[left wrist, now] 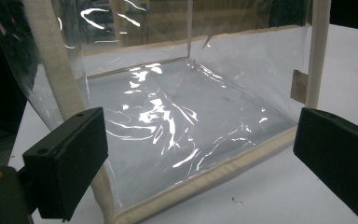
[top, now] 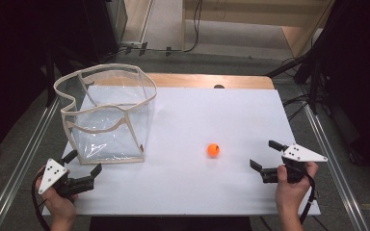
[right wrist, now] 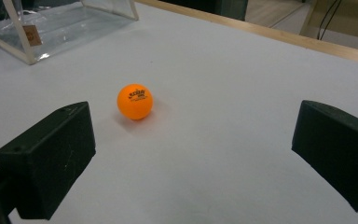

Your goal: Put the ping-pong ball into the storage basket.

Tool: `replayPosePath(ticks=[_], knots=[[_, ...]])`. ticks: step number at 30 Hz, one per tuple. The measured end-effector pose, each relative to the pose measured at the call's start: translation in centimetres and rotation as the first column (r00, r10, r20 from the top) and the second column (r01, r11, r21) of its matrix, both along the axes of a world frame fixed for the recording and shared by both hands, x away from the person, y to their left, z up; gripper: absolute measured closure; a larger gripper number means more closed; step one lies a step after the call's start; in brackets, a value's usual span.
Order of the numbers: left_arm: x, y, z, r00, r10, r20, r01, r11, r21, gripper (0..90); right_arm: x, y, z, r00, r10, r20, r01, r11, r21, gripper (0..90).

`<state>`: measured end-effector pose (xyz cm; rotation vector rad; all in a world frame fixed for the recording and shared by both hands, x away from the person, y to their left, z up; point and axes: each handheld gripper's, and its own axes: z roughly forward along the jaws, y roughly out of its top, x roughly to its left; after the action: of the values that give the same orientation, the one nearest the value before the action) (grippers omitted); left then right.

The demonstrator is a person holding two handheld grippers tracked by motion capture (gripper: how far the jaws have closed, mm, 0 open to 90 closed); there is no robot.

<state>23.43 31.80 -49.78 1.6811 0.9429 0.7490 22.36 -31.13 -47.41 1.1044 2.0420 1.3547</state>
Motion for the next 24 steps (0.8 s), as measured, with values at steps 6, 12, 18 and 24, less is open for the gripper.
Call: replayPosePath(ticks=[6, 12, 18, 24], knots=[[0.0, 0.0, 0.0, 1.0, -0.001, 0.003, 0.001, 1.0, 0.002, 3.6, 0.9, 1.0, 0.9, 0.9993, 0.035, -0.01, -0.035, 0.999, -0.019, 0.0], [0.0, 0.1, 0.0, 1.0, -0.003, 0.008, 0.003, 1.0, -0.003, 3.6, 1.8, 1.8, 1.9, 0.9981, 0.061, -0.009, -0.061, 0.997, -0.037, 0.0], [-0.1, 0.1, 0.0, 0.9999, -0.007, 0.01, 0.007, 1.0, -0.007, 3.6, 2.5, 2.6, 2.5, 0.9966, 0.081, -0.013, -0.081, 0.995, -0.056, 0.0], [-0.1, 0.1, 0.0, 0.9999, -0.012, 0.009, 0.012, 0.9999, -0.007, 3.6, 3.2, 3.6, 3.0, 0.9937, 0.108, -0.031, -0.11, 0.991, -0.073, 0.0]])
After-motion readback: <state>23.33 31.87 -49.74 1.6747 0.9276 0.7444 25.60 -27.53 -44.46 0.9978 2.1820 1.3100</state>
